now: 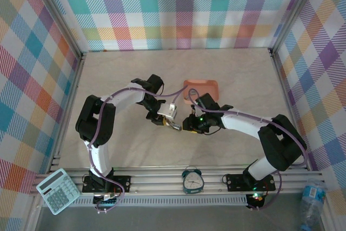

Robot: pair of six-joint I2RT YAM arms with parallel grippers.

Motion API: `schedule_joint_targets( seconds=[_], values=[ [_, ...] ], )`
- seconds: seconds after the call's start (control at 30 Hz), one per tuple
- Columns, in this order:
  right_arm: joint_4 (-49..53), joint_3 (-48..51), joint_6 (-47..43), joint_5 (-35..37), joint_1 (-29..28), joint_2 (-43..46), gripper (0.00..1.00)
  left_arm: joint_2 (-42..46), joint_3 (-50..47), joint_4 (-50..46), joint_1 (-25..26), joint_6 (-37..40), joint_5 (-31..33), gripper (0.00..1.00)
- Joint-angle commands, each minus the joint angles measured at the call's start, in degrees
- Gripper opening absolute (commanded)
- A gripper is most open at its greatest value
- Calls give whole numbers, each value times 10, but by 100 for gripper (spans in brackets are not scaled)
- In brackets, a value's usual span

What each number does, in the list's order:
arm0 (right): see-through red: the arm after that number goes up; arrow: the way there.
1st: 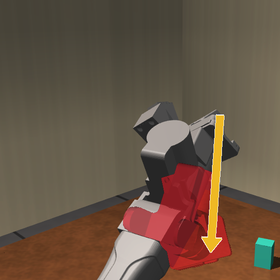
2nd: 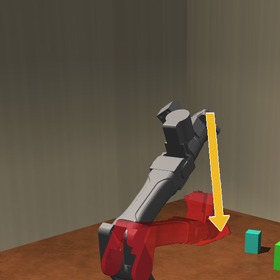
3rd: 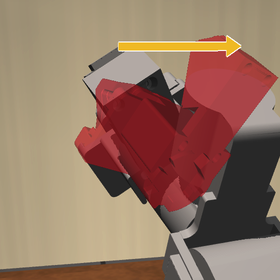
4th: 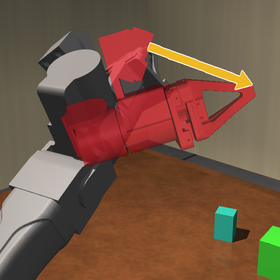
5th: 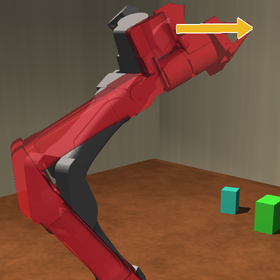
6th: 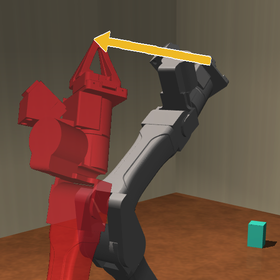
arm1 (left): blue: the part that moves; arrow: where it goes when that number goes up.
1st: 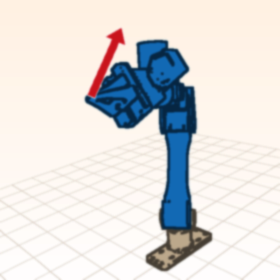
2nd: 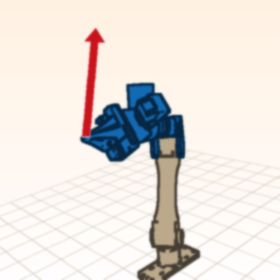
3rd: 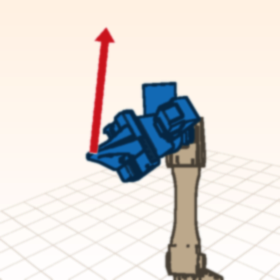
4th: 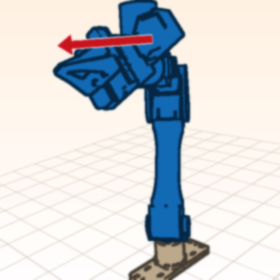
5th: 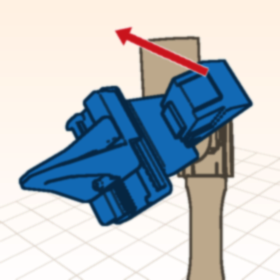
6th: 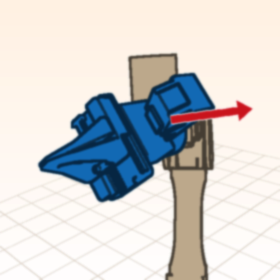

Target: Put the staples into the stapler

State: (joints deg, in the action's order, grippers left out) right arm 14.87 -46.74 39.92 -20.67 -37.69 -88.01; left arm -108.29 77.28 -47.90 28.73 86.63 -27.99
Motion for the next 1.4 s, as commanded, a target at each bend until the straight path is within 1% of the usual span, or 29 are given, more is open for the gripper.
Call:
schedule_joint_targets(
  seconds=[0.0, 0.2, 0.3, 0.43, 0.77, 0.83, 1.07, 1.37],
  values=[
    [-17, -18, 5, -14, -5, -13, 37, -1, 18, -21, -2, 11, -15, 35],
    [-23, -28, 12, -13, -5, -24, 37, 2, 21, -30, -2, 8, -8, 27],
    [-27, -34, 17, -14, -5, -33, 37, 5, 20, -34, -2, 8, -3, 22],
    [-27, -47, 17, -18, -8, -52, 36, 12, 12, -36, -1, 4, 5, 19],
    [-29, -88, 16, -33, -16, -113, 35, 31, 3, -63, -2, -9, 36, 14],
    [-27, -95, 13, -35, -16, -120, 34, 37, 2, -70, -3, -10, 41, 14],
    [-24, -101, 13, -39, -27, -118, 34, 51, 4, -86, -3, -29, 56, 13],
    [-14, -111, 20, -23, -47, -132, 34, 63, -21, -72, -3, -53, 66, 13]
  ],
)
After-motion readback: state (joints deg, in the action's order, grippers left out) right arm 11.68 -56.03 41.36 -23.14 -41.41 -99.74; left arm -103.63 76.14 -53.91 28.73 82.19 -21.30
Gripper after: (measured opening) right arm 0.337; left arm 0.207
